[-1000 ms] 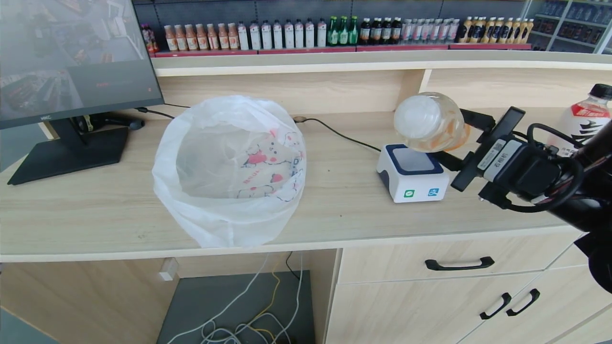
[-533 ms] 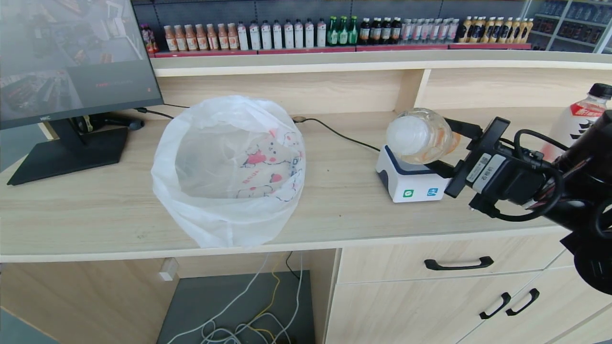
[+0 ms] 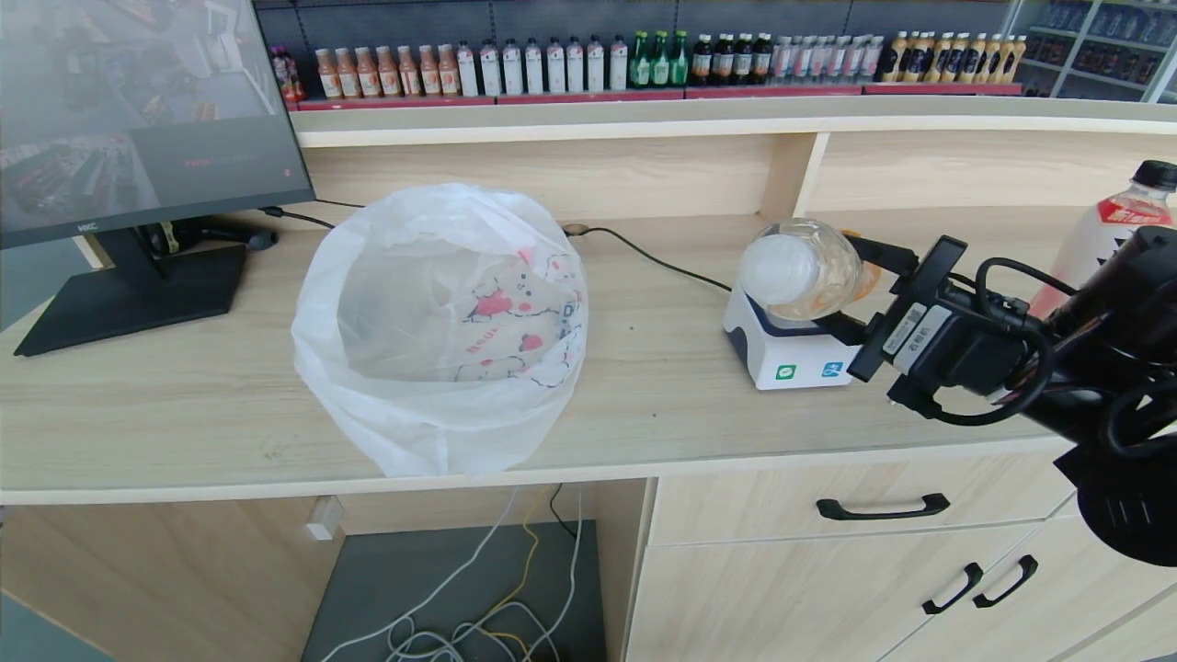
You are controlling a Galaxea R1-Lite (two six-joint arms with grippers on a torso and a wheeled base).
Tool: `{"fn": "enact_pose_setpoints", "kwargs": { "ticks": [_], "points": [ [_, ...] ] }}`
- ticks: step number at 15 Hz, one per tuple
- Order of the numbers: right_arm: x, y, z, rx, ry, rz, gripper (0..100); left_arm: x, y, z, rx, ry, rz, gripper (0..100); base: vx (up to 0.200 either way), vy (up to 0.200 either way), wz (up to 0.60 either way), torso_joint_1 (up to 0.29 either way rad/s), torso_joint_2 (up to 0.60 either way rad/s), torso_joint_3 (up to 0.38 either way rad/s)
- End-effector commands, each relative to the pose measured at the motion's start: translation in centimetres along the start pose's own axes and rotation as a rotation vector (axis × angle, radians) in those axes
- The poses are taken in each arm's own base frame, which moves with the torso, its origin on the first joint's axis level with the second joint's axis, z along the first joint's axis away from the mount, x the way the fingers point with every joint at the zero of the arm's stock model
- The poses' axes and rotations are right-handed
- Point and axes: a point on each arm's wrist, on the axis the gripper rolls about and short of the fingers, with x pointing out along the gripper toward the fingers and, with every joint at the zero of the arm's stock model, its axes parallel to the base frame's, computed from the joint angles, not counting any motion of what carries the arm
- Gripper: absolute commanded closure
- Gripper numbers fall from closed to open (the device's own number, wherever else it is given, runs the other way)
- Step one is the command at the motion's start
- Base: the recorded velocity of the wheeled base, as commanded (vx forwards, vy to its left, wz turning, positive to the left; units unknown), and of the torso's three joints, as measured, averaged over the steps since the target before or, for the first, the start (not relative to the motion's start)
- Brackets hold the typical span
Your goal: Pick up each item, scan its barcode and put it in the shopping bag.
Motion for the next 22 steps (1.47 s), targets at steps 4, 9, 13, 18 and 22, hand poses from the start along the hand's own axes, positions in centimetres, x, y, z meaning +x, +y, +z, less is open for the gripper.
{"fn": "enact_pose_setpoints", "kwargs": {
  "ticks": [4,9,13,18,22],
  "points": [
    [0.28,0.63,-0.48,0.008,0.007,0.012,100,0.00,0.00,0.00,0.000,0.000,0.000,0,0.000,0.000,0.00,0.000,0.00,0.000],
    [0.46,0.43,-0.53,0.007,0.002,0.005,100,0.00,0.00,0.00,0.000,0.000,0.000,0,0.000,0.000,0.00,0.000,0.00,0.000],
    [0.62,0.29,-0.59,0.005,0.001,-0.001,100,0.00,0.00,0.00,0.000,0.000,0.002,0,0.000,0.000,0.00,0.000,0.00,0.000],
    [0.60,0.41,-0.62,0.009,0.002,0.004,100,0.00,0.00,0.00,0.000,0.000,0.000,0,0.000,0.000,0.00,0.000,0.00,0.000],
    [0.49,0.37,-0.47,0.008,0.002,0.003,100,0.00,0.00,0.00,0.000,0.000,0.000,0,0.000,0.000,0.00,0.000,0.00,0.000]
  ]
}}
